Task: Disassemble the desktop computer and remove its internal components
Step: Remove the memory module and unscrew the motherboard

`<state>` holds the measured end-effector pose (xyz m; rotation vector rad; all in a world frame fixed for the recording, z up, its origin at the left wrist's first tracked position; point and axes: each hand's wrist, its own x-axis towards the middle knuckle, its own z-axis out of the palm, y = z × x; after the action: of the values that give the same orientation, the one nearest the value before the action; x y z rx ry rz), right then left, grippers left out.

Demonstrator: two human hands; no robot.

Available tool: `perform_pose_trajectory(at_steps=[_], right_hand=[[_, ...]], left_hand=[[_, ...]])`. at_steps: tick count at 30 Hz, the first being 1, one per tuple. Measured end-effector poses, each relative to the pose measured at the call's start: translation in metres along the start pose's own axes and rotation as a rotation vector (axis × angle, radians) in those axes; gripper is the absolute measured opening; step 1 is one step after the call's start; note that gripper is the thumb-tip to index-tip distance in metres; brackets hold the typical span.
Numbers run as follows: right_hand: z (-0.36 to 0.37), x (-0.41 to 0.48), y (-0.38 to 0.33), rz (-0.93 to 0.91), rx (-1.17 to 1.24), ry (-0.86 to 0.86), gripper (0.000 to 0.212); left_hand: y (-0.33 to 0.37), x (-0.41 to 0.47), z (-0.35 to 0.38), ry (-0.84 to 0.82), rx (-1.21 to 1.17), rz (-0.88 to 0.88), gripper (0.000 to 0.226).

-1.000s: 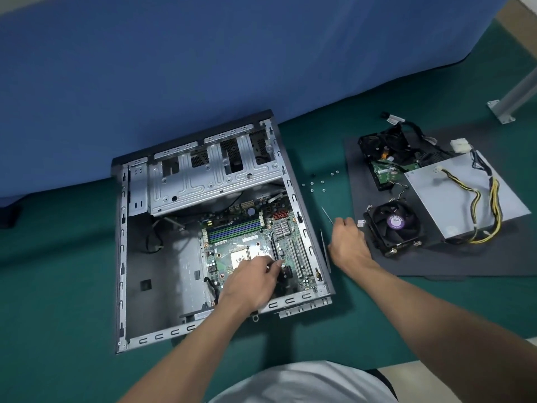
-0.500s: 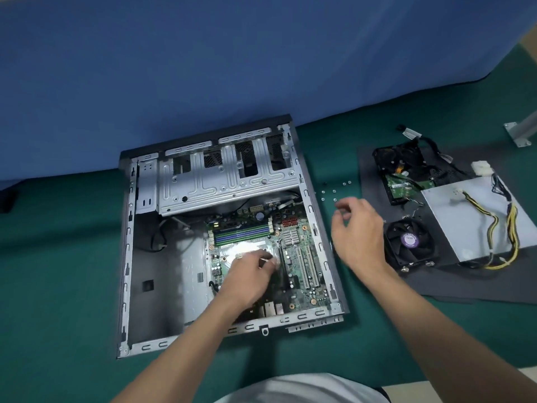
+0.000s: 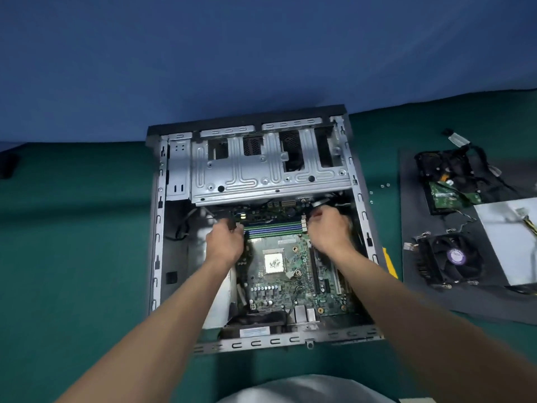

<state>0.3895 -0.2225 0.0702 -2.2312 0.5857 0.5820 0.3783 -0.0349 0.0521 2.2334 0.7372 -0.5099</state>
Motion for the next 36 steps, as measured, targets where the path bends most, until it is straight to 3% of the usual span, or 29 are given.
perform_pose_trajectory(at_steps=[2, 7, 14, 16, 21, 26, 32, 36], right_hand=[[0.008, 0.009, -0.002, 0.059, -0.004, 0.019, 0.008], [0.020, 0.023, -0.006, 0.196, 0.050, 0.117, 0.023], [0.021, 0.031, -0.007, 0.279, 0.084, 0.214, 0.008], [0.023, 0.028, -0.006, 0.196, -0.049, 0.187, 0.011], [0.033, 0.013, 0.000, -0.296, -0.601, 0.088, 0.023], [0.025, 0.012, -0.010, -0.461, -0.868, 0.086, 0.024], [-0.013, -0.009, -0.028, -0.778, -0.909, 0.114, 0.019], [-0.046, -0.036, -0.011, -0.776, -0.794, 0.137, 0.015]], left_hand=[[-0.003, 0.011, 0.003, -0.012, -0.057, -0.053, 0.029], [-0.009, 0.027, 0.006, 0.070, -0.159, -0.139, 0.021], [-0.010, 0.039, 0.000, 0.013, -0.353, -0.295, 0.019], [-0.010, 0.041, 0.000, 0.018, -0.320, -0.292, 0.014], [-0.007, 0.021, -0.001, 0.044, -0.164, -0.143, 0.022], [-0.013, -0.002, 0.003, -0.074, -0.186, -0.084, 0.028], [-0.009, -0.022, 0.009, -0.120, 0.065, 0.029, 0.045], [-0.004, -0.046, 0.024, -0.016, 0.425, 0.222, 0.065]])
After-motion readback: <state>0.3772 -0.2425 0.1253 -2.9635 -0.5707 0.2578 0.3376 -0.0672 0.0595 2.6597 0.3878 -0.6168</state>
